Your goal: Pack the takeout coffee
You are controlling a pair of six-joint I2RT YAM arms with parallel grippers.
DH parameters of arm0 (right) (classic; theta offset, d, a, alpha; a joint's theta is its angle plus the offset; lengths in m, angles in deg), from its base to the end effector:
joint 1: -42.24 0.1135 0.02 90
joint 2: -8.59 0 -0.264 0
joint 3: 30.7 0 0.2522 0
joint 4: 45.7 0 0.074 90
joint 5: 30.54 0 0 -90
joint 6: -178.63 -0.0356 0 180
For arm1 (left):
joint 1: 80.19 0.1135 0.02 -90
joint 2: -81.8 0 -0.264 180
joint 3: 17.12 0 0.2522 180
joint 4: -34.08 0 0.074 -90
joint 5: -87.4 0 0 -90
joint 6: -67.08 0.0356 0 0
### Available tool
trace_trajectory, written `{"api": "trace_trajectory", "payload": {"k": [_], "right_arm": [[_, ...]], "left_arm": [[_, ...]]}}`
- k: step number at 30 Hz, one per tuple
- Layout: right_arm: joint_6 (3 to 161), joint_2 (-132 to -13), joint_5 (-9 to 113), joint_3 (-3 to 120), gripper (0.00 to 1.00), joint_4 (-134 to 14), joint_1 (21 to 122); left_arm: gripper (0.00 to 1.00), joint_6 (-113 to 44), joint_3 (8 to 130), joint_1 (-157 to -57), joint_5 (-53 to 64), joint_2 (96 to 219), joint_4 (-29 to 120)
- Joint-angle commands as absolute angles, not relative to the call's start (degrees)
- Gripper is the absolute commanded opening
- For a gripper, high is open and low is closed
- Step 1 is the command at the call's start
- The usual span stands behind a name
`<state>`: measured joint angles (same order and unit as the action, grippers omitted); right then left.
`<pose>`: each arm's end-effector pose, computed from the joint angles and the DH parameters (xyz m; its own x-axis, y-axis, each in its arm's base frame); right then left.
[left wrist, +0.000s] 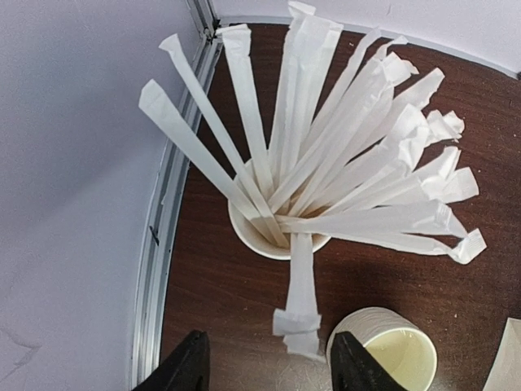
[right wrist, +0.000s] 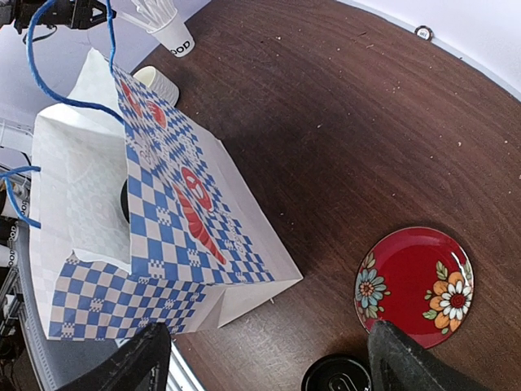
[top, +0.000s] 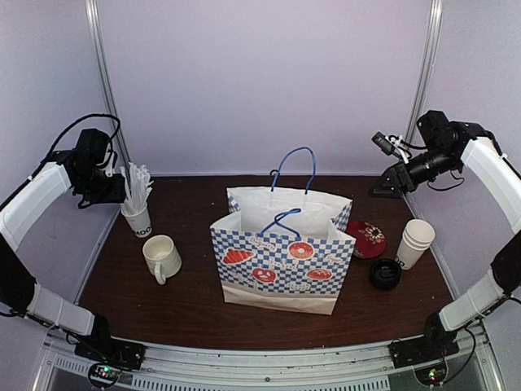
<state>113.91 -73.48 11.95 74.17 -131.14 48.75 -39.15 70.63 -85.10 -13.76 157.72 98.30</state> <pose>0.2565 0.0557 0.3856 -0.6214 -0.3612 -0.6952 -0.7505 0.5291 0.3959 0.2687 -0.0162 0.3350 -0.7484 -0.2109 -0.6288 -0.2530 0.9672 -0.0234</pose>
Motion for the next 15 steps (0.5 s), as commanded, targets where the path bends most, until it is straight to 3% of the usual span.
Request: {"api": "trace_trajectory", "payload": {"k": [1,15], "right_arm": [[113.5,-71.6,12.4,73.9,0.88,-127.0,48.3],[113.6,-71.7,12.6,73.1,0.88,-126.3,48.3]], "left_arm": [[0.49,-39.3,70.8,-84.8,-12.6,159.5,93.4],[0.27,-36.9,72.3,-84.8,-14.0,159.7,94.7]]}}
